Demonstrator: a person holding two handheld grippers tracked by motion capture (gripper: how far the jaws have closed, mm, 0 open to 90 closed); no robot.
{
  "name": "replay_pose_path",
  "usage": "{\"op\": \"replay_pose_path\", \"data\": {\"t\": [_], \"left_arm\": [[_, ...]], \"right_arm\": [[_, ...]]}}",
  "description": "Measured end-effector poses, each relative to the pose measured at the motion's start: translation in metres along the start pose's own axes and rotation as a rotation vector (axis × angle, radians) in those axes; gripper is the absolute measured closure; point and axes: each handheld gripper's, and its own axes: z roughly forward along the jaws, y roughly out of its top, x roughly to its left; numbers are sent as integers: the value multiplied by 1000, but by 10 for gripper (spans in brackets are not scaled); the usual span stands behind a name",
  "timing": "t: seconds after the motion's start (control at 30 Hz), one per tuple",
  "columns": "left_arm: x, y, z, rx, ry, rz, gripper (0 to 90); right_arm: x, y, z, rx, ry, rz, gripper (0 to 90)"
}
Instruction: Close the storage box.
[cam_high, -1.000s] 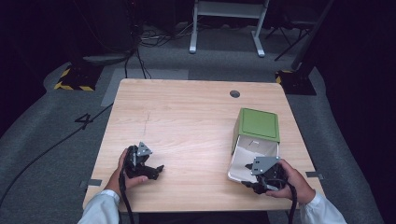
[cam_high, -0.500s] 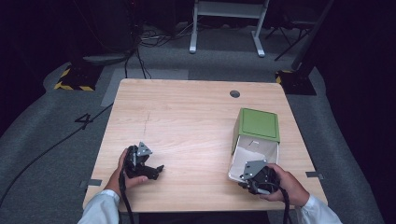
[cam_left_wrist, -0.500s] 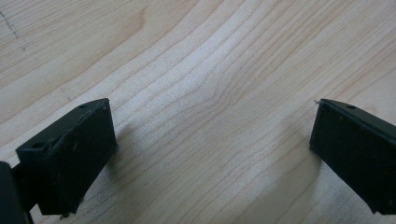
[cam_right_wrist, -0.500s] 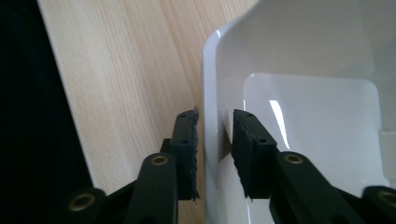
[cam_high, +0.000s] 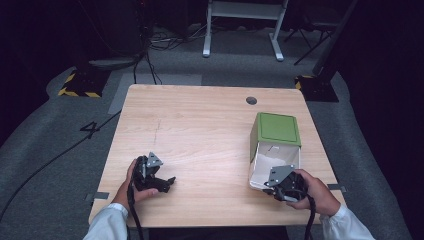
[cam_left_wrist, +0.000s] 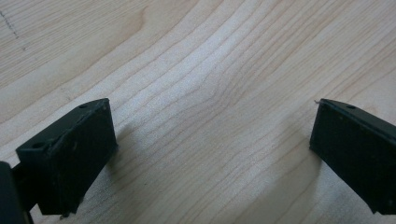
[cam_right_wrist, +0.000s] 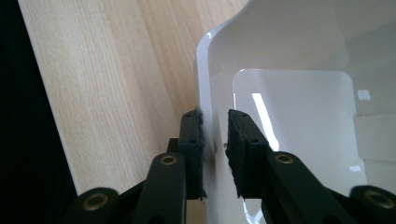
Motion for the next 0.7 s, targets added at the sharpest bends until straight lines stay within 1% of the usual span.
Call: {"op": "replay_pose_path", "data": {"t": [0.03,0.07,0.13,0.17,0.2,0.23,0.3,0.37,0.47,0.53,0.6,0.67,0.7], "left_arm": [[0,0,0,0,-2,-1,5],[0,0,0,-1,-3,-4,5],[0,0,0,0,1,1,5],[0,0,0,0,0,1,5],[0,0,0,0,0,1,5],[0,0,0,2,-2,-1,5],[0,0,0,0,-3,-3,5],[0,0,0,0,-3,-3,5],[0,0,0,0,-2,-3,5],[0,0,0,0,-2,-3,5],[0,0,0,0,-2,-3,4],[0,0,0,0,0,2,5],[0,0,0,-1,-4,-4,5]], "right_arm": [[-2,-2,-2,-6,-4,3,748],[-4,-3,-2,-4,-8,-2,748],[-8,-7,0,4,-22,3,760],[-9,-10,3,21,-30,3,765],[-10,-13,7,33,-44,-2,748],[-12,-16,9,37,-47,4,736],[-15,-20,10,31,-35,10,733],[-17,-22,9,32,-30,-2,737],[-22,-23,9,39,-35,-6,738],[-30,-24,8,30,-48,15,732],[-37,-25,6,12,-72,32,726],[-46,-27,3,-18,-84,72,729],[-51,-29,3,-26,-90,85,731]]}}
